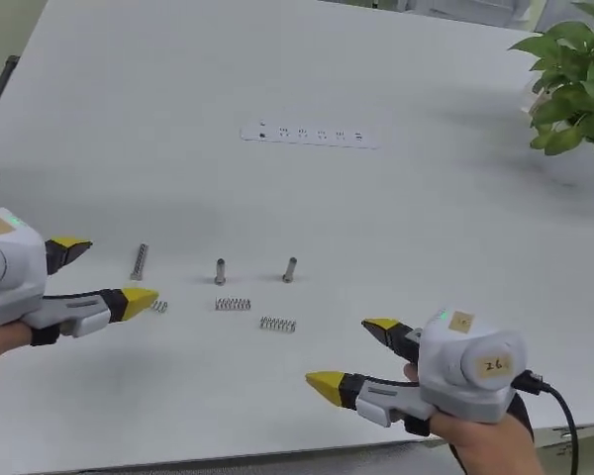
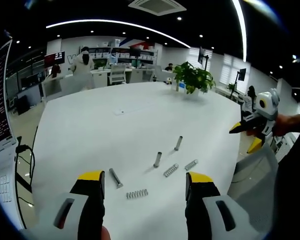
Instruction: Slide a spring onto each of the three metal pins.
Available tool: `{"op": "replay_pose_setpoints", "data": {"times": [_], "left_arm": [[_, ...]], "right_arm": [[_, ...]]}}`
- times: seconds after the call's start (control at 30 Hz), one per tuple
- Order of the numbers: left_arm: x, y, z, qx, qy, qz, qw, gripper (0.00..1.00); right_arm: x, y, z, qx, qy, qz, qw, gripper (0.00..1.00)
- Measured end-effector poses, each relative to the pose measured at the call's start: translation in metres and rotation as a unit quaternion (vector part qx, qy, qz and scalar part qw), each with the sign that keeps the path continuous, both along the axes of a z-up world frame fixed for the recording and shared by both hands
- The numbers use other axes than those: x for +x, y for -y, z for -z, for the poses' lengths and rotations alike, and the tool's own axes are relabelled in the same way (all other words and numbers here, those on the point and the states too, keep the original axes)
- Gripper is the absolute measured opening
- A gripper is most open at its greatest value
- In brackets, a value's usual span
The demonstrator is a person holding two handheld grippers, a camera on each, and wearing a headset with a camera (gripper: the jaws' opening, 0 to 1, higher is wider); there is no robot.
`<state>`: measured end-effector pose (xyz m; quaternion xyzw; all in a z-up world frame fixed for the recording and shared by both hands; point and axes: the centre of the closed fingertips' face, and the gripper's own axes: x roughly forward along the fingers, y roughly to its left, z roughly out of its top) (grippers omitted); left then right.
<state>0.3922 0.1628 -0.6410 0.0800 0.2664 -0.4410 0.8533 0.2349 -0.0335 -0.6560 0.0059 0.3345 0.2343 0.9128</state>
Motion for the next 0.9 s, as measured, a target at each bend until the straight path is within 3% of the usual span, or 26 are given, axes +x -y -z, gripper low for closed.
{"op": "replay_pose_setpoints", "data": {"times": [0.43, 0.9], "left_arm": [[0.038, 0.003, 0.020, 0.018, -0.004, -0.018, 0.9997, 0.57], [0.059, 0.015, 0.052, 0.027, -0.023, -0.022, 0.9991, 0.52]], "right_arm": [[-0.002, 0.007, 0.000, -0.002, -0.001, 0.010, 0.9999, 0.62], [-0.014, 0.019, 0.002, -0.004, -0.008, 0.030, 0.9995, 0.62]]}}
